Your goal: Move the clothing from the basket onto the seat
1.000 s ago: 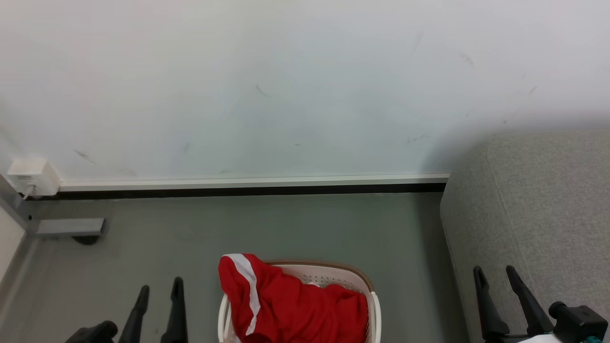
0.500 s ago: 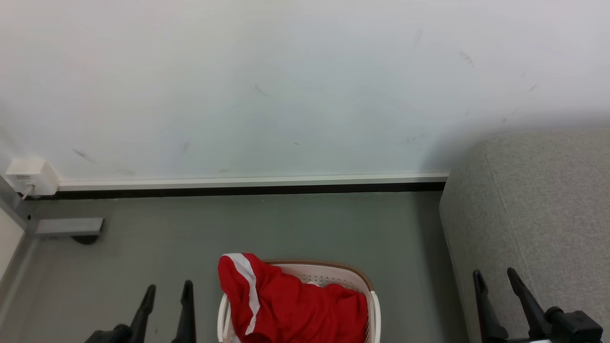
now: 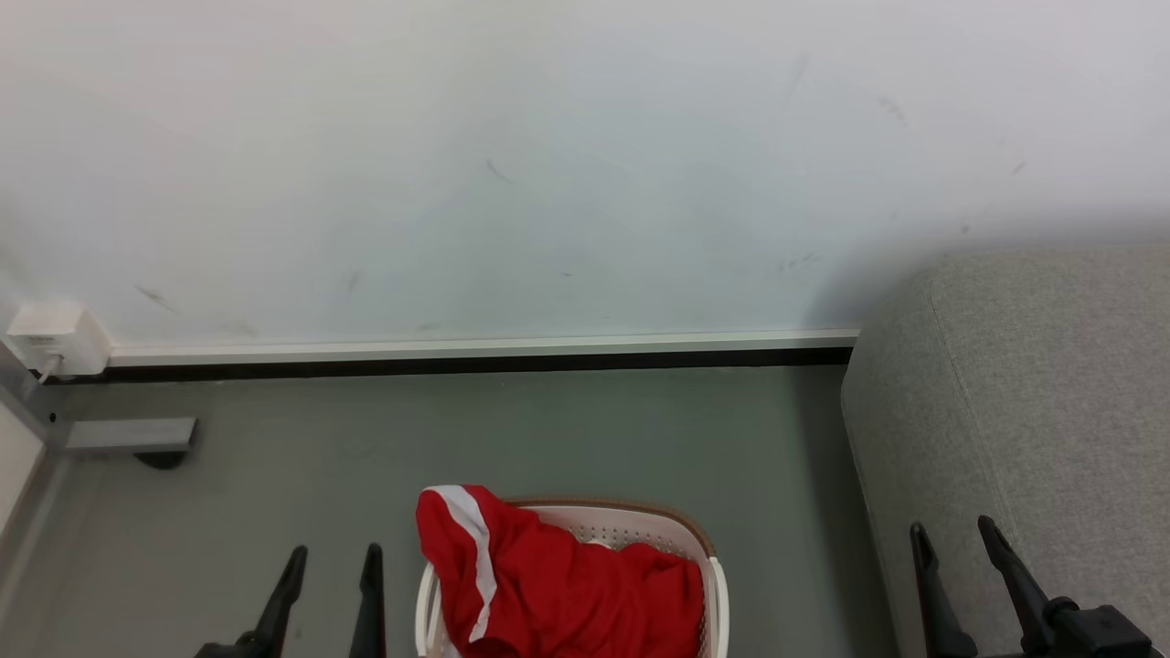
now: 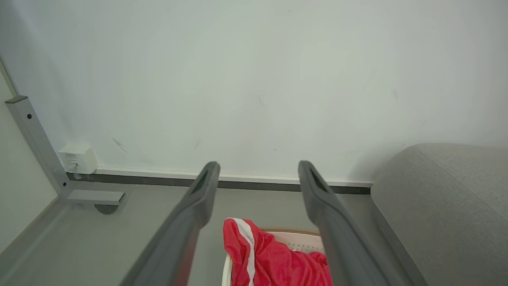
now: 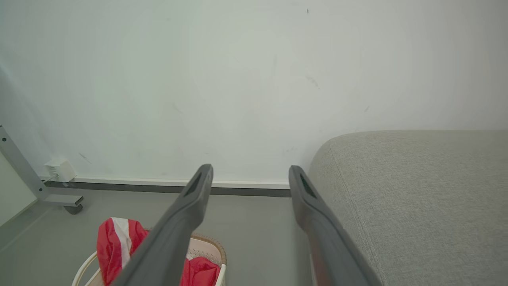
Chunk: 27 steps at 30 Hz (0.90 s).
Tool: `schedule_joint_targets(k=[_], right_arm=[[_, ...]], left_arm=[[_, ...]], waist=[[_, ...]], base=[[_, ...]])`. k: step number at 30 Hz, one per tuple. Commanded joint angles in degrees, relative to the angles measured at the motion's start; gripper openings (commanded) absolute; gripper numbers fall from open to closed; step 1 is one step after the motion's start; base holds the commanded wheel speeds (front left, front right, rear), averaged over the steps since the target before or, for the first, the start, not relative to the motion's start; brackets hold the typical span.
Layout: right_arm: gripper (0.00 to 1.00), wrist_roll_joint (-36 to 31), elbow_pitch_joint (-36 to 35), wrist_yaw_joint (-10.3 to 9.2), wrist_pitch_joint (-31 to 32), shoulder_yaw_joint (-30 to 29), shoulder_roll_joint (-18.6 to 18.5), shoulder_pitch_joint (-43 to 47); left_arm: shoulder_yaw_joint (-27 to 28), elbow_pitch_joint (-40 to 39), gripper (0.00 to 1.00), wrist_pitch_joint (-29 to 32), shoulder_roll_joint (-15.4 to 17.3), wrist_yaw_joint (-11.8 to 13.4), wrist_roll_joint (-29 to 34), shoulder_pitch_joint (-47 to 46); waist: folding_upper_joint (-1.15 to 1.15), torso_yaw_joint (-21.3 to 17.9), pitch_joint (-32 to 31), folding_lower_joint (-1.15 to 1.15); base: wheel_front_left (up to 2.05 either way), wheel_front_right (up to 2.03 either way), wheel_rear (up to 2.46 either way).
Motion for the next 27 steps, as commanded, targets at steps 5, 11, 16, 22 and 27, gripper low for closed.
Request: schedule_joint_targets(k=[5,11,16,22,27], right_arm=[[1.00,-2.25,0.29,-0.11,-0.81,-1.39,0.09,0.95],[1.00,-4.22,0.43,-0.12,-1.45,-1.87,0.35,1.12],[1.00,-5.21,0.40,-0.12,-1.70,-1.95,0.49,1.10],[1.00,-5.00,0.34,-0.12,-1.70,-1.87,0.60,0.91],[1.00,-4.68,0.18,-0.12,-1.70,-1.83,0.66,0.83]], left_arm=[[-0.04,-0.38,1.00,-1.06,0.40,0.01,3.05,0.91],[0.11,-0.24,1.00,-1.66,0.40,-0.27,5.24,1.12],[0.33,0.34,1.00,-1.89,0.39,-0.75,5.75,1.13],[0.71,0.75,1.00,-1.89,0.37,-1.06,5.40,1.07],[0.90,0.99,1.00,-1.89,0.35,-1.13,5.25,1.02]], waist=[[0.00,-0.17,0.02,0.00],[0.00,-0.36,0.13,0.00],[0.00,-0.43,0.20,0.00],[0.00,-0.57,0.22,0.00],[0.00,-0.68,0.40,0.00]], base=[[0.00,0.00,0.00],[0.00,0.00,0.00],[0.00,0.00,0.00],[0.00,0.00,0.00],[0.00,0.00,0.00]])
